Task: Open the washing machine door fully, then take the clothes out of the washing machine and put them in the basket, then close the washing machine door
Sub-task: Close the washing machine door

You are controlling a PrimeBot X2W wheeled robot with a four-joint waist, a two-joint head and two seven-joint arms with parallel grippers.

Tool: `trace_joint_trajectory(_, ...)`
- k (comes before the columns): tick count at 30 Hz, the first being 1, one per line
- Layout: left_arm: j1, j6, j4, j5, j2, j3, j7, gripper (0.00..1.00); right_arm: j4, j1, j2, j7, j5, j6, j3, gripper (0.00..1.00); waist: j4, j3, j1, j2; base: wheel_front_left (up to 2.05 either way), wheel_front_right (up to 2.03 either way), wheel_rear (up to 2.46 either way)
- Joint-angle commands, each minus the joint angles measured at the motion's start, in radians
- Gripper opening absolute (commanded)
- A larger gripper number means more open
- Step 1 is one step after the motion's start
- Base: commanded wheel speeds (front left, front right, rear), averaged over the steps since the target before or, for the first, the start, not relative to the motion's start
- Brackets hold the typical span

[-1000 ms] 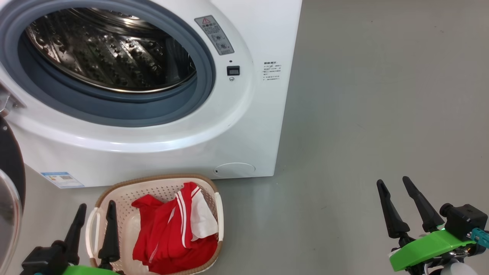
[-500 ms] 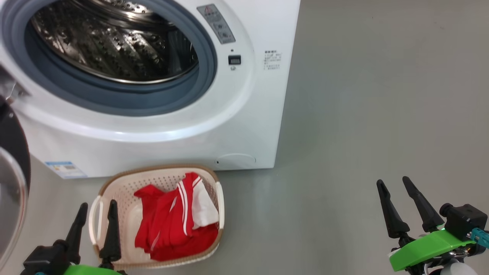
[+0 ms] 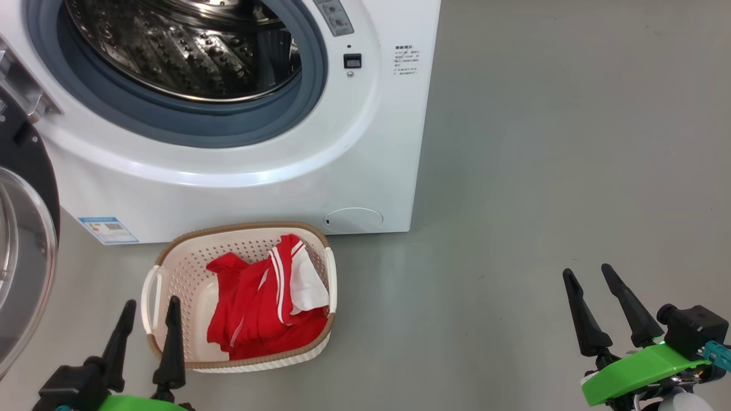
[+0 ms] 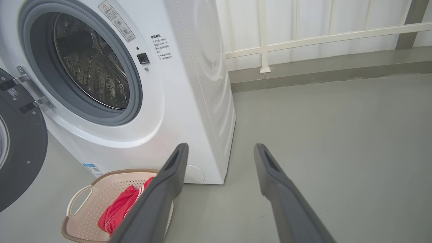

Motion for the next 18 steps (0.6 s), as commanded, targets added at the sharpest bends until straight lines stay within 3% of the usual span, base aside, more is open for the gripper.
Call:
trace_joint_trajectory(1,-0.016,-0.003,-0.027,0.002,0.014,0.029,-0.010,1.00,-0.023,0.003,-0.011,-0.012,-0.001,0.002,0.024,1.00,0.001,0.000,0.0000,0.0000,0.00,0.00,0.00)
trace_joint_trajectory(10,-0.018,-0.003,-0.013,-0.002,0.002,0.036,-0.010,1.00,-0.019,0.000,-0.017,-0.012,-0.002,0.002,0.035,1.00,0.019,-0.002,0.0000,0.0000,0.00,0.00,0.00)
trace_joint_trajectory(18,-0.007,-0.003,-0.003,-0.006,-0.021,0.057,-0.010,1.00,-0.012,-0.006,-0.025,-0.012,0.000,0.002,0.073,1.00,0.090,-0.007,0.0000,0.0000,0.00,0.00,0.00)
